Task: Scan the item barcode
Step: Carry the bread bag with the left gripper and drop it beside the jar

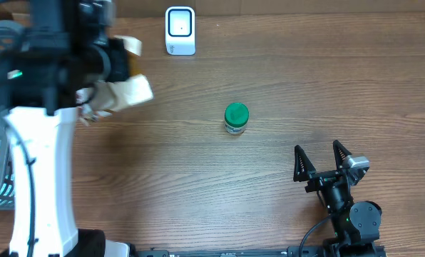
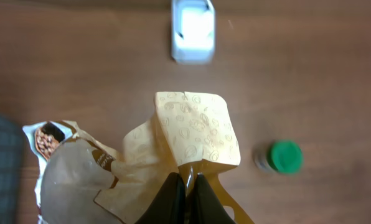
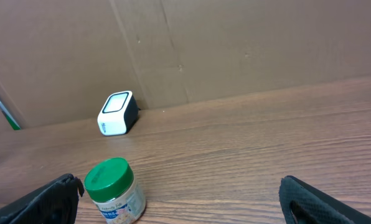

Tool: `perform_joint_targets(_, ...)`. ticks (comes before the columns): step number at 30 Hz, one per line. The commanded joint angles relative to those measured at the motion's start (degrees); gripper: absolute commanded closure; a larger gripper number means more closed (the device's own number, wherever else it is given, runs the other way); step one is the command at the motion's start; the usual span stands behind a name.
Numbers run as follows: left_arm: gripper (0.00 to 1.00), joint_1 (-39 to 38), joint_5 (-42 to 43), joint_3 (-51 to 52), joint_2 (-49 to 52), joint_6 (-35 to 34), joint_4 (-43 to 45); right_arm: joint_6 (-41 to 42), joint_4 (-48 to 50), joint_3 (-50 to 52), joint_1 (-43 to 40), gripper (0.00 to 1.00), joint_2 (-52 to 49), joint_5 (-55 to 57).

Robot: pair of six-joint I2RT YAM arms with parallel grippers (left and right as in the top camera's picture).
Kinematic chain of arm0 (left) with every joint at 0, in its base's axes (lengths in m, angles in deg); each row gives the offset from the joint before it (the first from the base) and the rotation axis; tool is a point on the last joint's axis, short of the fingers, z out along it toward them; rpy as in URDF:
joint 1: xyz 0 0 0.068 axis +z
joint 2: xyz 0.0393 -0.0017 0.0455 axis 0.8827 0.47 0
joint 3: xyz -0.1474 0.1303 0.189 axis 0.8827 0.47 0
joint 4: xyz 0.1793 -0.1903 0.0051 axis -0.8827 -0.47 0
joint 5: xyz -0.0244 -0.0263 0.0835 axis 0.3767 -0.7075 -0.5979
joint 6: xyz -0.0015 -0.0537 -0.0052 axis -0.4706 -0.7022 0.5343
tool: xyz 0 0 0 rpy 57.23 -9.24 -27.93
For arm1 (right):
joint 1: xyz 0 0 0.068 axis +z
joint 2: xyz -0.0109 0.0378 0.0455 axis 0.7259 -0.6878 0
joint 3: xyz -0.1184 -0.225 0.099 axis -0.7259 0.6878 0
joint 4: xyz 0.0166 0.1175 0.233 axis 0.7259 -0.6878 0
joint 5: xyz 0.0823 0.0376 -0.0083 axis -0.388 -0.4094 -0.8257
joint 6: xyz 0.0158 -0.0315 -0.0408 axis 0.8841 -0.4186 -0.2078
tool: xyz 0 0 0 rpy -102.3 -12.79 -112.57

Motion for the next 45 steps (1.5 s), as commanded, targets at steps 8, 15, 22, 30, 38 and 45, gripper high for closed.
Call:
perform_joint_targets(8,0.96,-4.94,0.11,22.23,1.03,-8.31,9.51,-0.33,0.2,0.59,0.28,0.0,0.57,0.33)
perform_joint_targets(15,0.96,-5.46,1.9,37.94,1.03,-14.73,22.84,-0.33,0.2,0.59,0.28,0.0,0.57,0.33)
perform_joint_targets(22,0.96,-7.87,4.81,46.31,1.05,-15.15,31.23,-0.33,0.2,0.59,0.28,0.0,0.57,0.33)
perform_joint_targets(30,0.75,-10.97,4.79,46.66,1.09,-15.1,31.28,-0.31,0.2,0.59,0.28,0.0,0.57,0.33)
perform_joint_targets(38,0.42,-11.72,4.83,46.66,1.09,-15.1,30.38,-0.33,0.2,0.59,0.28,0.0,0.57,0.33)
perform_joint_targets(45,0.43,-11.61,4.98,44.17,0.33,-14.51,29.46,-0.33,0.2,0.59,0.28,0.0,0.57,0.33)
